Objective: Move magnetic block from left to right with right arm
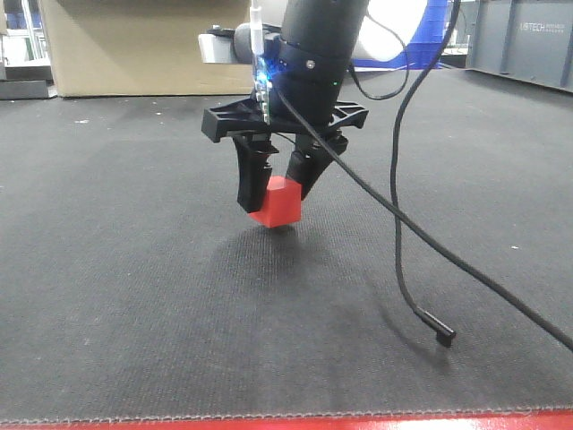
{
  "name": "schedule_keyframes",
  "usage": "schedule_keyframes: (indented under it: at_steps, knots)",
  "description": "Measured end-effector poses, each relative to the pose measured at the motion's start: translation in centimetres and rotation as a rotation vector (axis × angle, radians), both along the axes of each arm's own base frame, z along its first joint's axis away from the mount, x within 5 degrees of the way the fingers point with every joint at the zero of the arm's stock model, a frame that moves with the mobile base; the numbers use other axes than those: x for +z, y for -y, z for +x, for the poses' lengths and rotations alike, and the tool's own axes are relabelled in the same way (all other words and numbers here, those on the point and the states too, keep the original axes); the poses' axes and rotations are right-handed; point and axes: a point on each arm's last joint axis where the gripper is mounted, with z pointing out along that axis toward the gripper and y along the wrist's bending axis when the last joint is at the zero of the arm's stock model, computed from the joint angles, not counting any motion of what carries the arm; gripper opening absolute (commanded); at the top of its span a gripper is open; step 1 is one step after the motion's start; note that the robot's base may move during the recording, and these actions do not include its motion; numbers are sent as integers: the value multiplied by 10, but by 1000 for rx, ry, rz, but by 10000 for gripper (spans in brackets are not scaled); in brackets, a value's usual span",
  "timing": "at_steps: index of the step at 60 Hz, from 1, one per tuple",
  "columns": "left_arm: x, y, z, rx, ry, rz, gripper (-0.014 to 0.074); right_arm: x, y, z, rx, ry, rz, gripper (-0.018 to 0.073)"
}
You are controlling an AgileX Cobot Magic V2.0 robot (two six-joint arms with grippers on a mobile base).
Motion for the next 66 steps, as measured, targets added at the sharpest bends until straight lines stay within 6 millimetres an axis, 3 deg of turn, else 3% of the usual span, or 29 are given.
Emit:
schedule_keyframes:
  at_steps: [5, 12, 26, 32, 35, 46, 59, 66]
  knots:
    - [0, 0, 0, 0, 0, 0, -116, 0, 0, 0, 0, 1, -1, 316]
    - [0, 0, 0, 0, 0, 0, -116, 0, 0, 0, -1, 0, -1, 643]
    - [0, 0, 0, 0, 0, 0, -116, 2, 0, 0, -11, 0, 1, 559]
    - [0, 0, 0, 0, 0, 0, -116, 12, 3, -2, -22, 13, 15, 441]
    - [0, 0, 0, 0, 0, 0, -116, 21, 6, -3, -30, 25, 25, 339]
    - [0, 0, 0, 0, 0, 0, -116, 80, 31, -15, -69, 122, 89, 48]
    - [0, 0, 0, 0, 0, 0, -116, 154, 81, -55, -137, 292, 181, 60]
    - [0, 0, 0, 0, 0, 0, -116, 170, 114, -87, -195, 380, 219, 60]
